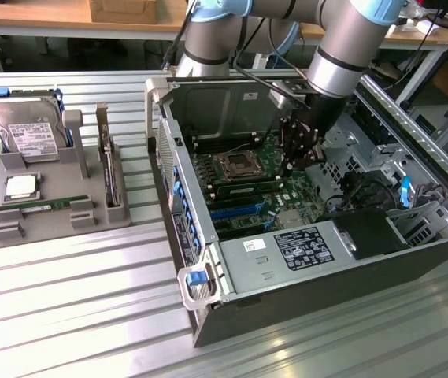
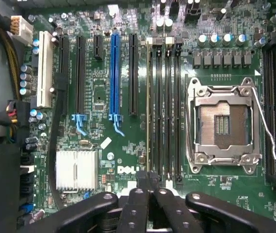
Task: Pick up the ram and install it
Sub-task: 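Press down the ram until it locks into place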
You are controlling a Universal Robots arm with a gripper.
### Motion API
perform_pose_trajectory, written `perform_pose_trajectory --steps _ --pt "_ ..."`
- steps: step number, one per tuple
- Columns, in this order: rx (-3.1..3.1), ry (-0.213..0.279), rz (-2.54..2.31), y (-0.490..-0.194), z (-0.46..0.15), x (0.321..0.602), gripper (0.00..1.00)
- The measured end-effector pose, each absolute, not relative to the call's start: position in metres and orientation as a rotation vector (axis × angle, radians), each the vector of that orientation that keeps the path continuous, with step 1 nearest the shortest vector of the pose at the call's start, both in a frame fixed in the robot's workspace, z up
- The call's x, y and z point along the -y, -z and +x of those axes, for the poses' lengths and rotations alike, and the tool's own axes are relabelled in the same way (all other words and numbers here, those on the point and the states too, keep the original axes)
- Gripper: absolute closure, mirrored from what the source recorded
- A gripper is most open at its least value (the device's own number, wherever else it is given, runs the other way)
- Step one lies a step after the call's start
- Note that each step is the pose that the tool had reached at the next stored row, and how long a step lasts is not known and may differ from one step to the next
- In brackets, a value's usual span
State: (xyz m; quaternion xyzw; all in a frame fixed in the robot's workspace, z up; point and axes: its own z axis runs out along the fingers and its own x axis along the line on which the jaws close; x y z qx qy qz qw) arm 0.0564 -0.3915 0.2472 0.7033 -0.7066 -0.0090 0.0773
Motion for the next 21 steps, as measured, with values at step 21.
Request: perform_pose_trajectory --steps 21 --pt "2.119 0.025 2.118 -0.241 -0.053 0.393 0.89"
